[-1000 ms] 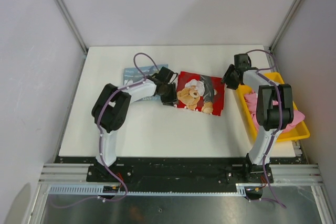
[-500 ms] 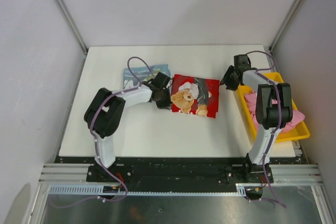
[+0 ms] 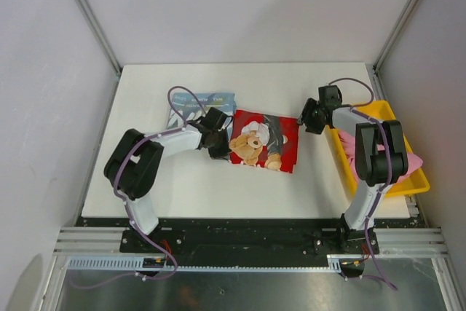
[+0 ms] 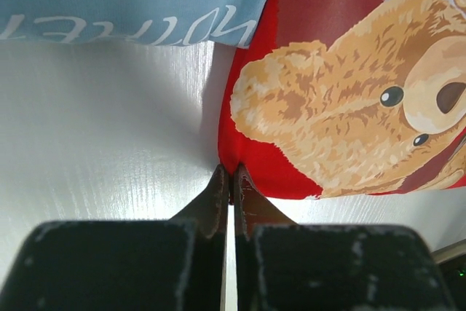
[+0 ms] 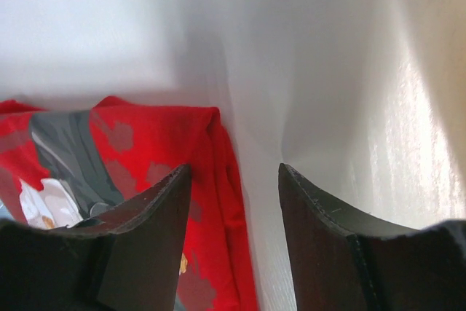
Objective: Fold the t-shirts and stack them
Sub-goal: Put the neatly folded tshirt into the corner of the board with both arms
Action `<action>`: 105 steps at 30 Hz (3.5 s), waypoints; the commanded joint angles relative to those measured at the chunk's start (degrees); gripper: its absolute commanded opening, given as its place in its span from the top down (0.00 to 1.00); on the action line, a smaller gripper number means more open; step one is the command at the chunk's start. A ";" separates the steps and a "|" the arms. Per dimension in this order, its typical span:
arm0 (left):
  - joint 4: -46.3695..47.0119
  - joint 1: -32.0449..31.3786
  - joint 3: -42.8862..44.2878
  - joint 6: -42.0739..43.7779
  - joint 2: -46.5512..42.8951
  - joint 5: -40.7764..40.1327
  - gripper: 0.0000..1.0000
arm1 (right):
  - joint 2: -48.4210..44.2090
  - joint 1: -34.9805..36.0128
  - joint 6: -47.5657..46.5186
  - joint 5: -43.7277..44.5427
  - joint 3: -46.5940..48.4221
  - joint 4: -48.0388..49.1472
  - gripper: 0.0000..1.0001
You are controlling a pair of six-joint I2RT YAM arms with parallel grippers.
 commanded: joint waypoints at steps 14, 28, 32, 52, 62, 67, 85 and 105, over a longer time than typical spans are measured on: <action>-2.38 2.87 -0.31 3.12 -1.88 1.03 1.00 | -0.08 3.16 -1.88 -0.04 -3.82 10.04 0.43; -2.31 2.87 0.69 3.04 -1.06 2.21 1.00 | 2.26 7.03 0.36 6.77 -3.53 5.85 0.52; -2.28 2.81 1.04 3.09 -0.94 2.59 1.00 | 2.03 9.16 1.40 8.62 -2.79 3.81 0.66; -2.39 -0.12 6.42 7.03 -3.77 8.10 1.00 | -14.16 11.39 2.26 18.03 -0.88 -1.84 1.00; -2.34 -0.29 9.32 7.37 -5.69 9.33 1.00 | -18.72 11.44 1.91 18.22 -0.36 -2.07 1.00; -2.36 -0.33 10.94 7.56 -5.64 9.41 1.00 | -19.93 11.45 1.74 18.00 -0.12 -1.45 1.00; -3.17 2.14 14.88 8.42 -10.64 3.67 1.00 | -20.86 12.23 2.15 16.24 5.53 3.19 1.00; -5.48 20.59 10.56 7.77 -14.66 0.64 1.00 | 3.18 20.24 4.50 12.62 30.03 6.01 1.00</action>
